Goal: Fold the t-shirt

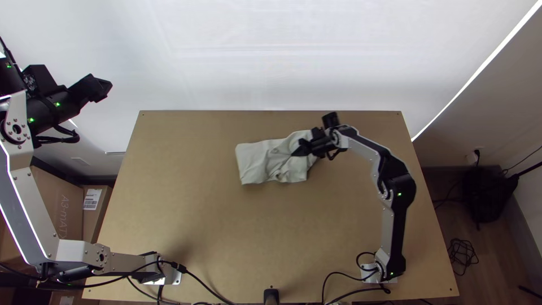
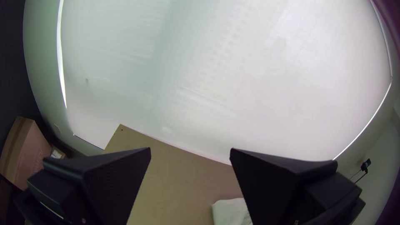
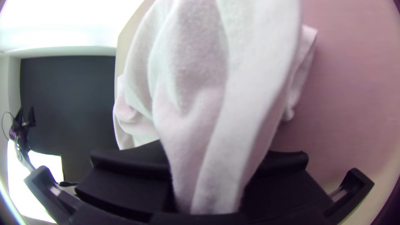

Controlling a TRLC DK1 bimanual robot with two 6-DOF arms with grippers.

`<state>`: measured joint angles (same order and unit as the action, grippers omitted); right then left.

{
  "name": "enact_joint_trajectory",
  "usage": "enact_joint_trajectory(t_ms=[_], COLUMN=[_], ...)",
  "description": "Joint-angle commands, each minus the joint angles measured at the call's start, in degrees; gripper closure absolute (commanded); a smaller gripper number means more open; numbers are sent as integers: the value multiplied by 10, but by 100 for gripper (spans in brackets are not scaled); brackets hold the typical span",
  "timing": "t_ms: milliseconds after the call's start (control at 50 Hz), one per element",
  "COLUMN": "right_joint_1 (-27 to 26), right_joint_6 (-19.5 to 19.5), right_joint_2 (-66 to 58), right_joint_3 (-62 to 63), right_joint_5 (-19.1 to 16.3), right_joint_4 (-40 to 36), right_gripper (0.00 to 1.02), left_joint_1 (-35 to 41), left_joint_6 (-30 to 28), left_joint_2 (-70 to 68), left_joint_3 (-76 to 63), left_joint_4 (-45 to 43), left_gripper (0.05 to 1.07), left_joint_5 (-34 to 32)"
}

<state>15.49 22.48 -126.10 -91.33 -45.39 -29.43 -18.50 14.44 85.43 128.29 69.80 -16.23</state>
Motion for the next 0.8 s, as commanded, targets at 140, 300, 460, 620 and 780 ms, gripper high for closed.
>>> enact_joint_trajectory(t_ms=[140, 300, 460, 620, 780], right_joint_1=[-181, -288, -375, -419, -425], right_joint_6=[12, 12, 10, 2, -42], right_joint_2=[28, 36, 36, 44, 104], right_joint_3=[0, -14, -24, -22, -12], right_joint_5=[16, 31, 55, 70, 85], right_joint_4=[-10, -13, -25, -37, -70], right_gripper=[100, 100, 100, 84, 4], left_joint_1=[-6, -9, -15, -13, -8], left_joint_6=[-13, -13, -13, -12, -11], left_joint_2=[-8, -6, -2, 1, 1], left_joint_3=[5, 5, 4, 0, -6], left_joint_4=[-6, -11, -20, -23, -33], left_gripper=[10, 10, 10, 10, 10], left_joint_5=[0, -2, -3, -6, -6])
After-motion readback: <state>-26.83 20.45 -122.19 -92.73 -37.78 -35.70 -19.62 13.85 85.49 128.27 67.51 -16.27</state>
